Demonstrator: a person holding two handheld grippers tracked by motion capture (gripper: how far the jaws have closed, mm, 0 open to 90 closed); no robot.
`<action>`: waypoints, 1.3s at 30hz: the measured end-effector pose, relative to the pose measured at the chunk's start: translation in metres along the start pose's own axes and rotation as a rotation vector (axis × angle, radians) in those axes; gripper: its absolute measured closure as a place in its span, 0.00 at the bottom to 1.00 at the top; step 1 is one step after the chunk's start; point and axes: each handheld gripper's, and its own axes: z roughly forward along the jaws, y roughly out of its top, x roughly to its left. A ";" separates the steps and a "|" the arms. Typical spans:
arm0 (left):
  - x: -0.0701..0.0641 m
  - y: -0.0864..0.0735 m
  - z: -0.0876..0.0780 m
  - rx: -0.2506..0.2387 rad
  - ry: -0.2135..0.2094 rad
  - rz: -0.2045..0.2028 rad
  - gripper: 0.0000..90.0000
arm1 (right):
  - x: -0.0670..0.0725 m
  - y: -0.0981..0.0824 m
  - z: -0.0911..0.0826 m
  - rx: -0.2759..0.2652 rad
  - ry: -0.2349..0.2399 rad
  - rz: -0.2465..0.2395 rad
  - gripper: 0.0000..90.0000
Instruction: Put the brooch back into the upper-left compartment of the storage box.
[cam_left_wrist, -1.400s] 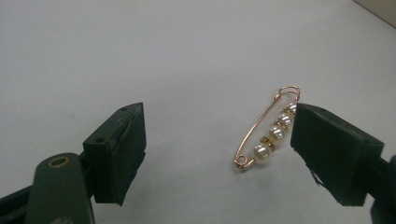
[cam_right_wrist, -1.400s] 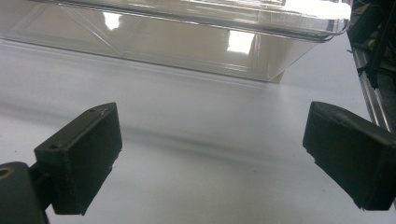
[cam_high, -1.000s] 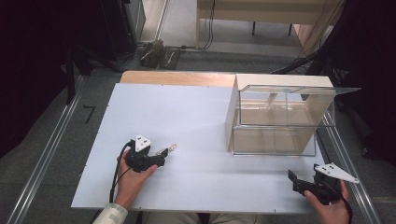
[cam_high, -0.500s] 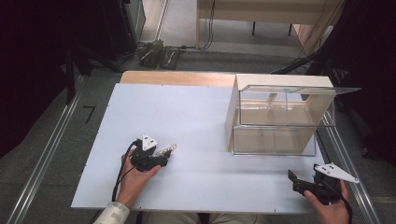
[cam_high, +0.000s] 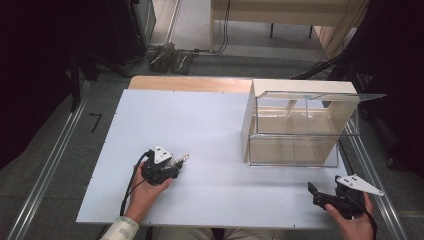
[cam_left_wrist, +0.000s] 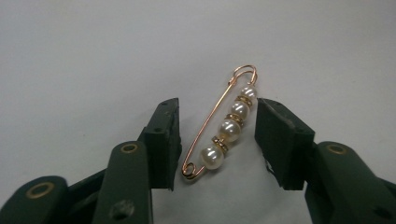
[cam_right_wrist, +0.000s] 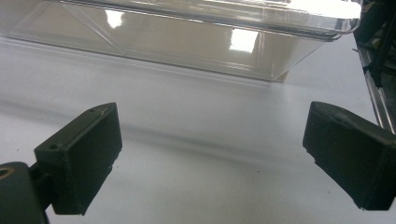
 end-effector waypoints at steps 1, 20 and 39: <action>-0.001 0.000 0.000 -0.004 -0.003 0.003 0.61 | 0.000 0.000 0.000 0.000 0.000 0.000 0.03; 0.000 0.000 0.000 -0.010 -0.054 0.013 0.88 | 0.000 0.000 0.000 0.001 0.003 0.003 0.03; 0.006 0.001 -0.006 -0.034 -0.099 -0.043 0.89 | 0.000 0.000 0.000 0.000 0.004 0.003 0.03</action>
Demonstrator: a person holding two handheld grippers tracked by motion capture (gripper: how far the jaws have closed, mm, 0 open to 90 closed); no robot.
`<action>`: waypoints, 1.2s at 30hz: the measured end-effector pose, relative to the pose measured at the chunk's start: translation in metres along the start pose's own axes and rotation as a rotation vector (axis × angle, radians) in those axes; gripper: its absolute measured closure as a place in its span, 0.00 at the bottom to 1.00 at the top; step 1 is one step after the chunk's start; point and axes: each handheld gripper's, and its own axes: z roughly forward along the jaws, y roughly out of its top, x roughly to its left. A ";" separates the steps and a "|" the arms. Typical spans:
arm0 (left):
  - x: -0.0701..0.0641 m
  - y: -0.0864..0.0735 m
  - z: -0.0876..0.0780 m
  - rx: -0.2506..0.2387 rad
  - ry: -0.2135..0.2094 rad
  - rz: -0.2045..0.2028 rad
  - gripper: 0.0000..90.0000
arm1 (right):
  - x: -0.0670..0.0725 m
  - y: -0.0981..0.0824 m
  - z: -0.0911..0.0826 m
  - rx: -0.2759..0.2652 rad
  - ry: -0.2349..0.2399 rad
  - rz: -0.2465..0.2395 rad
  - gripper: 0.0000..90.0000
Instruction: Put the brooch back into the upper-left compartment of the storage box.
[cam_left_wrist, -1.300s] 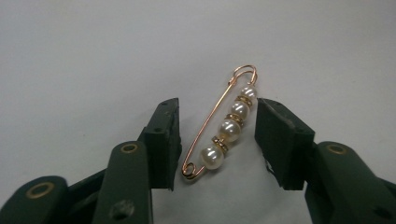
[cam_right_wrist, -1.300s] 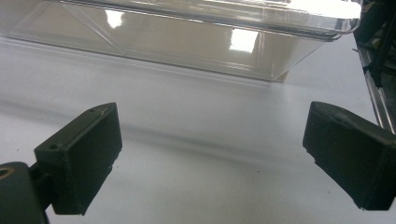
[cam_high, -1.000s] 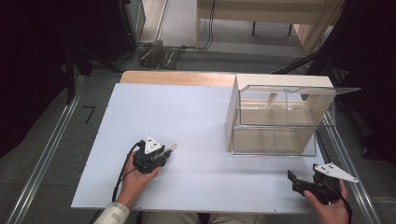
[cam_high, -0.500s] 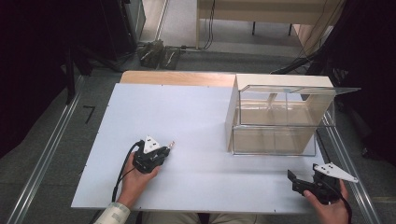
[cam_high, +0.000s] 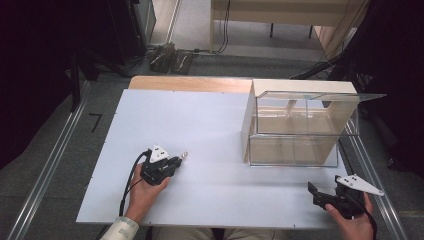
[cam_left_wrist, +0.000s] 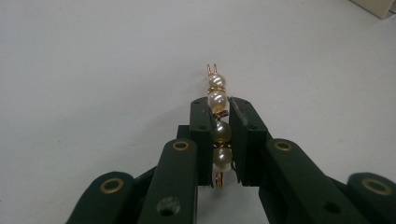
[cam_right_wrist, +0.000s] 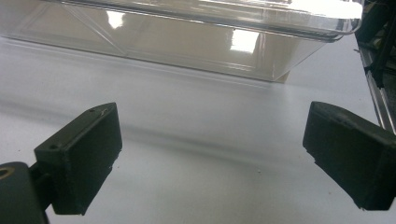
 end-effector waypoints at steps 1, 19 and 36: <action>0.000 0.000 0.000 -0.003 -0.003 -0.004 0.89 | 0.000 0.000 0.000 0.000 0.000 0.000 0.03; -0.006 0.010 -0.018 -0.100 -0.069 -0.046 0.89 | 0.000 0.000 0.000 0.000 0.000 0.000 0.03; -0.023 0.022 -0.033 -0.191 -0.118 -0.048 0.89 | 0.000 0.000 0.000 0.001 0.001 -0.002 0.03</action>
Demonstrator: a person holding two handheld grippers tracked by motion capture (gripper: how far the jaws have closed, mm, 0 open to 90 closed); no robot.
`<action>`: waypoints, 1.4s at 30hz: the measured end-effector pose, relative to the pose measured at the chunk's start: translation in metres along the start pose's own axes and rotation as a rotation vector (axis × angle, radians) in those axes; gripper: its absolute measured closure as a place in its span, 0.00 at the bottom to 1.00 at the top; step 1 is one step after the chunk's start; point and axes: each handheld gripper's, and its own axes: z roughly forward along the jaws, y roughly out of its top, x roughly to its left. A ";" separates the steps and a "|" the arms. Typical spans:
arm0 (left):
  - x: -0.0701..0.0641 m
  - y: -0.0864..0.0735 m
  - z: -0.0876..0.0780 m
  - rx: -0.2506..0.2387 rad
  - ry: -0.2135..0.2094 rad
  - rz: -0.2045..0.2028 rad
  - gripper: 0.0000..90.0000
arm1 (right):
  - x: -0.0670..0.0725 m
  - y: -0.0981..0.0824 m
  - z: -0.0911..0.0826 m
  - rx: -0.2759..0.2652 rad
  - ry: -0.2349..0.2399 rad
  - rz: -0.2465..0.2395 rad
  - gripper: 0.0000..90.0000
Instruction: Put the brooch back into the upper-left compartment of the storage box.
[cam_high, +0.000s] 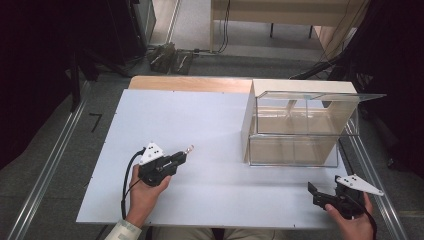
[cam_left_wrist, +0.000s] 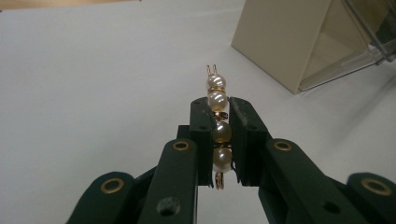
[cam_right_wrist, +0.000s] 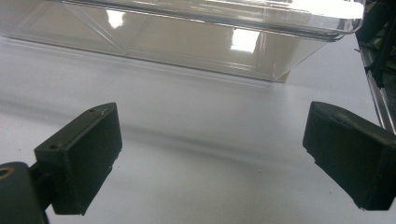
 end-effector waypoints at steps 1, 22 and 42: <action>-0.002 0.001 0.000 -0.003 -0.005 0.002 0.89 | 0.000 0.000 0.000 0.000 0.000 0.000 0.03; -0.032 0.010 0.007 -0.046 -0.097 0.010 0.89 | 0.000 0.000 0.000 -0.001 0.004 -0.004 0.03; -0.054 0.025 0.015 -0.089 -0.147 0.022 0.89 | 0.001 0.001 0.001 0.001 0.008 -0.001 0.03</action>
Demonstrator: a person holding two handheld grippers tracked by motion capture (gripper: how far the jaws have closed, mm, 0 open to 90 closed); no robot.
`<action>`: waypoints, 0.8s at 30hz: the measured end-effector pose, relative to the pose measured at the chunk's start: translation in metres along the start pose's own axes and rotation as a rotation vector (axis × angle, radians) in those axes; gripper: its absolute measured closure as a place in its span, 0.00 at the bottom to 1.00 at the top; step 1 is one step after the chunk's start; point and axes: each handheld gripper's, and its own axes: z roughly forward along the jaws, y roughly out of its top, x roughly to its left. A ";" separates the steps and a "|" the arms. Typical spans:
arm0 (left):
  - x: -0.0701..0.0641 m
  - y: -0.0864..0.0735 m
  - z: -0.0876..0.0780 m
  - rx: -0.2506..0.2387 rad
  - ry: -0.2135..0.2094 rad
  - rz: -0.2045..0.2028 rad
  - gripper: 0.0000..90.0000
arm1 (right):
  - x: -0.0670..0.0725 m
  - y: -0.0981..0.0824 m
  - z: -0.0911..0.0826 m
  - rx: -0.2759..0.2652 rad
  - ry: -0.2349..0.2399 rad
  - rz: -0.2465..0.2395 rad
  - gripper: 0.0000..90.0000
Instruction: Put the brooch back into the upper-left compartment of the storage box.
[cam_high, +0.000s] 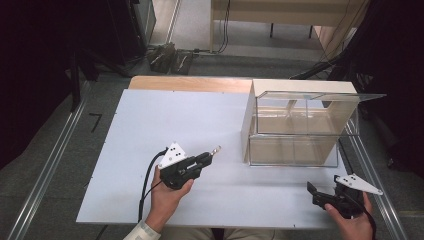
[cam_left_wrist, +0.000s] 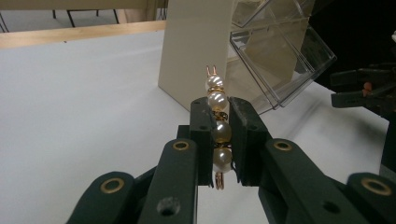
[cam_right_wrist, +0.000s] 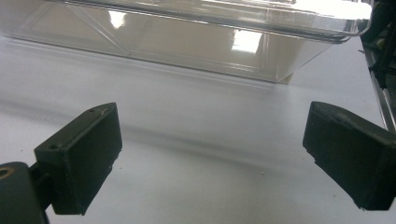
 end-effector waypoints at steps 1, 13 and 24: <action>0.000 0.001 0.000 0.001 0.001 0.003 0.89 | 0.000 0.000 0.000 0.000 0.000 -0.001 0.03; -0.008 0.010 0.002 -0.032 -0.012 0.022 0.89 | 0.000 0.000 0.000 -0.001 0.001 0.000 0.03; -0.014 0.024 0.007 -0.064 -0.036 0.034 0.89 | 0.000 0.000 0.000 -0.001 0.002 0.001 0.03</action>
